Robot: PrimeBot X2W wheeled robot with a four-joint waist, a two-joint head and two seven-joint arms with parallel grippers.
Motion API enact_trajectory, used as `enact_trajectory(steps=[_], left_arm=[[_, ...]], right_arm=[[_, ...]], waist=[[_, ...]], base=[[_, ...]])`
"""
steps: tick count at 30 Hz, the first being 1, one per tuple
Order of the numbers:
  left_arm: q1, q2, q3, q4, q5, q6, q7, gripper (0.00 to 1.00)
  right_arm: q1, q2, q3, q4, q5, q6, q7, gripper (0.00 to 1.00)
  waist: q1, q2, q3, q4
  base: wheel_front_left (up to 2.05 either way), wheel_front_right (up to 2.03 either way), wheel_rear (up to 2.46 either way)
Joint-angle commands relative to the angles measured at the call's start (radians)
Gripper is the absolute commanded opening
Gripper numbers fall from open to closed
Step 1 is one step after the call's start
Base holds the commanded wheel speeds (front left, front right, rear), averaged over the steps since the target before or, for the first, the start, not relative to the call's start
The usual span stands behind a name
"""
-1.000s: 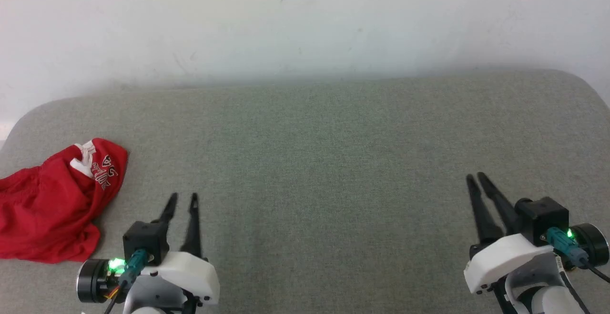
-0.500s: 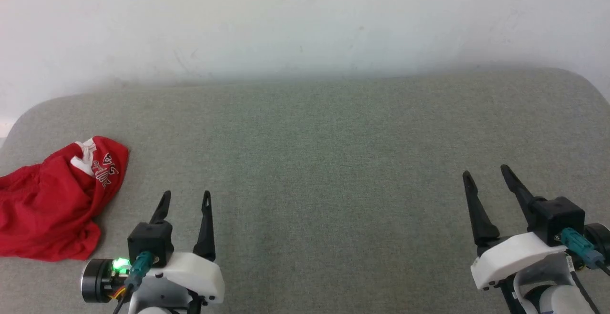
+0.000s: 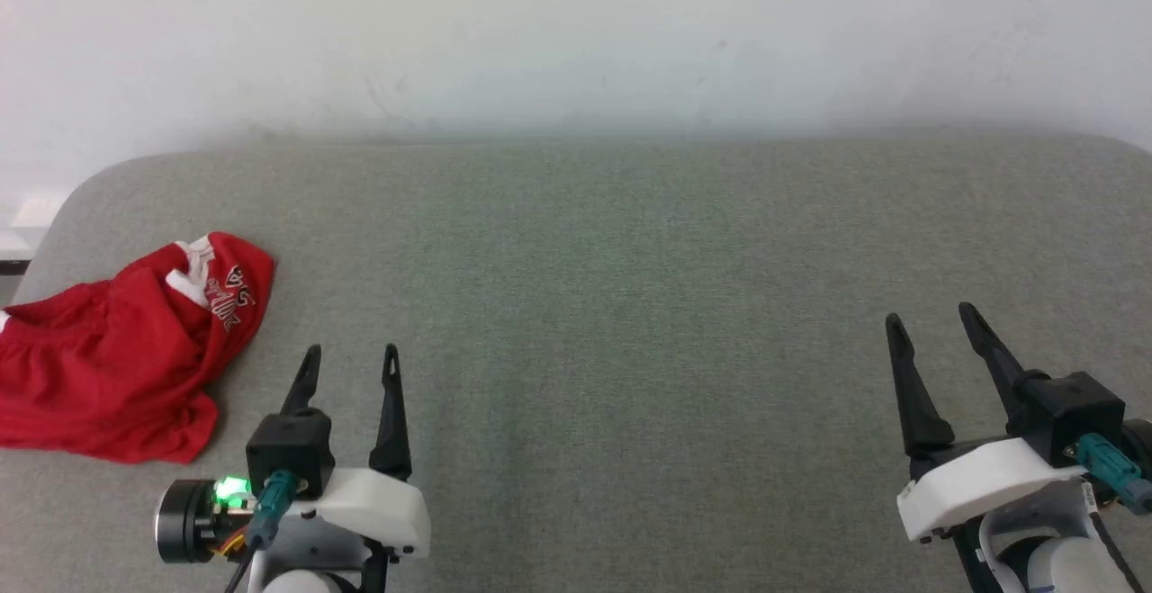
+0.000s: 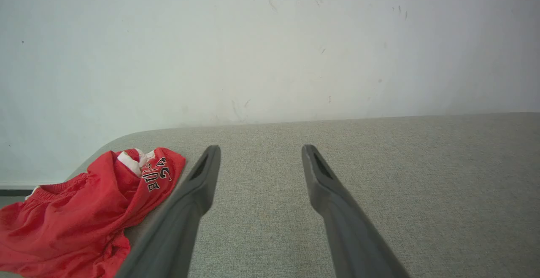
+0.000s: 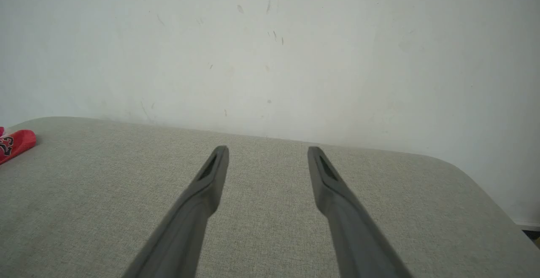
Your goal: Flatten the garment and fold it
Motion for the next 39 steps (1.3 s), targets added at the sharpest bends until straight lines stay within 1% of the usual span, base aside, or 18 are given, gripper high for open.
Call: enact_trajectory(steps=[1,14,39], left_arm=[[-0.02,0.008,-0.008,-0.006,0.006,0.014,-0.011,1.0],[-0.023,0.015,-0.017,-0.018,-0.009,0.073,-0.039,1.0],[-0.022,0.0,0.019,-0.03,-0.019,0.132,-0.091,1.0]], right_arm=[[0.008,0.001,-0.006,-0.006,0.006,-0.001,-0.01,1.0],[0.011,0.002,-0.008,-0.013,0.007,-0.001,-0.038,1.0],[0.02,0.003,-0.02,-0.032,-0.005,-0.001,-0.09,1.0]], waist=[[0.0,-0.0001,0.006,0.015],[0.0,-0.0001,0.021,0.102],[0.0,-0.0001,0.061,0.293]], base=[[0.0,0.0,0.0],[0.0,0.0,0.0],[0.0,0.0,0.0]])
